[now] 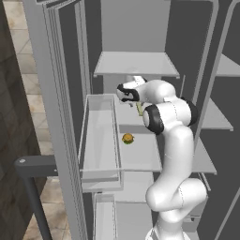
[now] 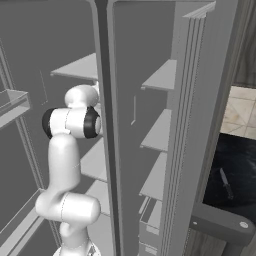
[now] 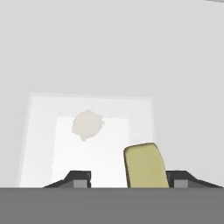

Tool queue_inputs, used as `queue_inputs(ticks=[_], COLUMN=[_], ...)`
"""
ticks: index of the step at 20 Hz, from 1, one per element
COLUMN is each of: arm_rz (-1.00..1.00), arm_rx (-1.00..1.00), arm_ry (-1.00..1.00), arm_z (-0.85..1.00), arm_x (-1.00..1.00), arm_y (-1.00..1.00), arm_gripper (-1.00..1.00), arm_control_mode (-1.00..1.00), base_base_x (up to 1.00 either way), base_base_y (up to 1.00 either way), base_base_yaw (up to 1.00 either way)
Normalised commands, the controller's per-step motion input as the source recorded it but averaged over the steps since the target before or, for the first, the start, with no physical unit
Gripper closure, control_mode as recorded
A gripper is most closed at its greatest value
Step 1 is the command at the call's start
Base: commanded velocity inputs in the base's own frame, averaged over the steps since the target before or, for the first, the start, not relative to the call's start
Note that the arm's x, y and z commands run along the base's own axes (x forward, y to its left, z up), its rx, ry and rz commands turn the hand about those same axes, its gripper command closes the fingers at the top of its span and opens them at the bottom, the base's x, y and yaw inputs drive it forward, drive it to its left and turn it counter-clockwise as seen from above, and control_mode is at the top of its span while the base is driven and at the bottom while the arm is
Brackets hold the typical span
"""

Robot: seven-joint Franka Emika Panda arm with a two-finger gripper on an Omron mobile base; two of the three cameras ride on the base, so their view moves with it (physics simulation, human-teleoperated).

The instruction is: Retrieve the butter from the fridge and place it on a plate on the dining table. Then retrieve the butter knife by the fridge and place it near the plate.

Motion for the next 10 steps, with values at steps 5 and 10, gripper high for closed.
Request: queue_inputs(ticks=[5, 10], arm_rz=[0.0, -0.01], arm_rx=[0.03, 0.01], arm_ry=[0.0, -0.02], arm_z=[-0.18, -0.07], arm_x=[0.0, -0.11], arm_y=[0.0, 0.02], arm_gripper=[1.0, 1.0], arm_control_mode=[-1.0, -1.0], base_base_x=[0.0, 0.0], base_base_y=[0.0, 0.0], base_base_yaw=[0.0, 0.0])
